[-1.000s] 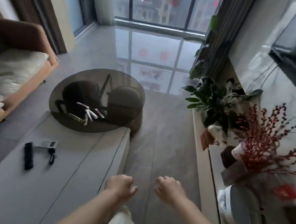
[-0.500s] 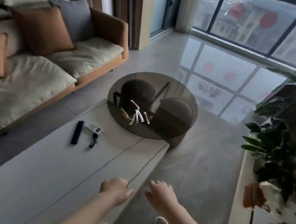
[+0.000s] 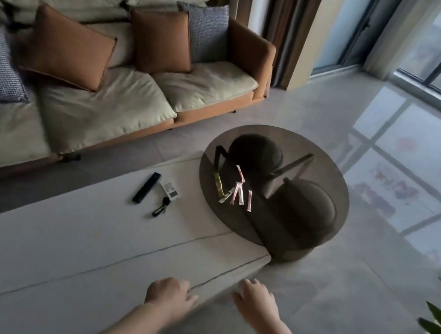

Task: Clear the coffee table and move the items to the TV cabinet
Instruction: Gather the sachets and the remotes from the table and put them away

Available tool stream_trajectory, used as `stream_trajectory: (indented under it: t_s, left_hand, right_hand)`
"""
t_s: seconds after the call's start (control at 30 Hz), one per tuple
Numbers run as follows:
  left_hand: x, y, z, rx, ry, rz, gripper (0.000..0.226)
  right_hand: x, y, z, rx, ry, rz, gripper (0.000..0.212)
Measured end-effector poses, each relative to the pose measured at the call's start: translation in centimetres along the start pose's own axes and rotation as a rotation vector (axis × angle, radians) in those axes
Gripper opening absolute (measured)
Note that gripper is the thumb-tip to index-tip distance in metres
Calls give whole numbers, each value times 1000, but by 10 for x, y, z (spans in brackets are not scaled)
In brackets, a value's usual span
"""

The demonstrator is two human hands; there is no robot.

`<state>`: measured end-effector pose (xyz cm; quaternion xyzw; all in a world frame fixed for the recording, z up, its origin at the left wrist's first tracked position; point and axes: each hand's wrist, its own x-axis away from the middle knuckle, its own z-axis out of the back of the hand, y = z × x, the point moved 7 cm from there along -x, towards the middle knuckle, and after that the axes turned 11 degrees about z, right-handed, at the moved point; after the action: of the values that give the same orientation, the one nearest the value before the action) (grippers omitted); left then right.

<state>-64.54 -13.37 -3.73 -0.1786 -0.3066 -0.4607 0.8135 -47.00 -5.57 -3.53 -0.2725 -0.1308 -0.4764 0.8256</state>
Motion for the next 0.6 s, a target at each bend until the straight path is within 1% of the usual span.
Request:
stream_trajectory:
  t_s: [0.17,0.23,0.3,0.37,0.47,0.6]
  left_hand:
    - [-18,6,8,45,8,39,47]
    - [-35,9,20,66,21,37,47]
    - [-56,14,37,97,22,27,54]
    - [-78,22,57,119,34,7,60]
    - [-112,38,87,135,47,-18,64]
    - [-163,62,115,136,35,-62,63]
  right_hand:
    - [-38,14,17,-68,11,-6,35]
    - [-58,16,25,-104,29,-7,43]
    - [-81,18,36,-133,41,-16,52]
    - [-103,21,49,-146,44,-36,56]
    - [-136,26,65,-144,27,-65,56]
    - [-183,32,82,-131,5,-91,54]
